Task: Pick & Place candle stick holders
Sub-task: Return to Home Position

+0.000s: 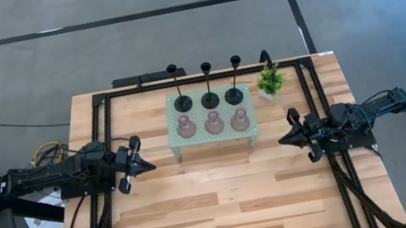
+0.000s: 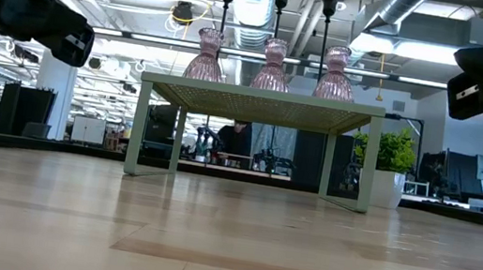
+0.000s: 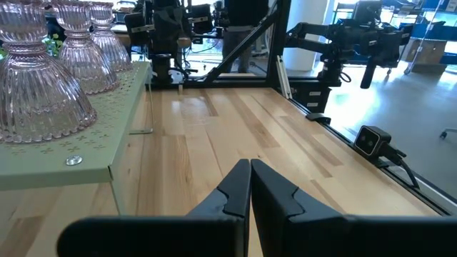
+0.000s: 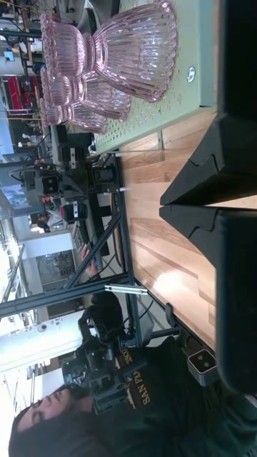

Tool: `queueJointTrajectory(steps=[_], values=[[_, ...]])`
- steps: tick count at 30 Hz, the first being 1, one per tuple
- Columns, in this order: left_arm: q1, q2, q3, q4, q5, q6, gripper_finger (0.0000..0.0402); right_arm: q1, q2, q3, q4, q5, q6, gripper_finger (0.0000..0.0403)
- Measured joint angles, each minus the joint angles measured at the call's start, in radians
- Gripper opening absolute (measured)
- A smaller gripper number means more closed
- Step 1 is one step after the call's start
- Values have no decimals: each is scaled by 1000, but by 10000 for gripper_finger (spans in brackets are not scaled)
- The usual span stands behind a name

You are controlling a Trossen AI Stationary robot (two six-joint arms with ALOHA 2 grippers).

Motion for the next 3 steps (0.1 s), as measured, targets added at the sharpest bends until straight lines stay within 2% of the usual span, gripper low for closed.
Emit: queueJointTrajectory(steps=[3], values=[[0,0,0,0,0,0,11,0,0,0,0,0,0,0]])
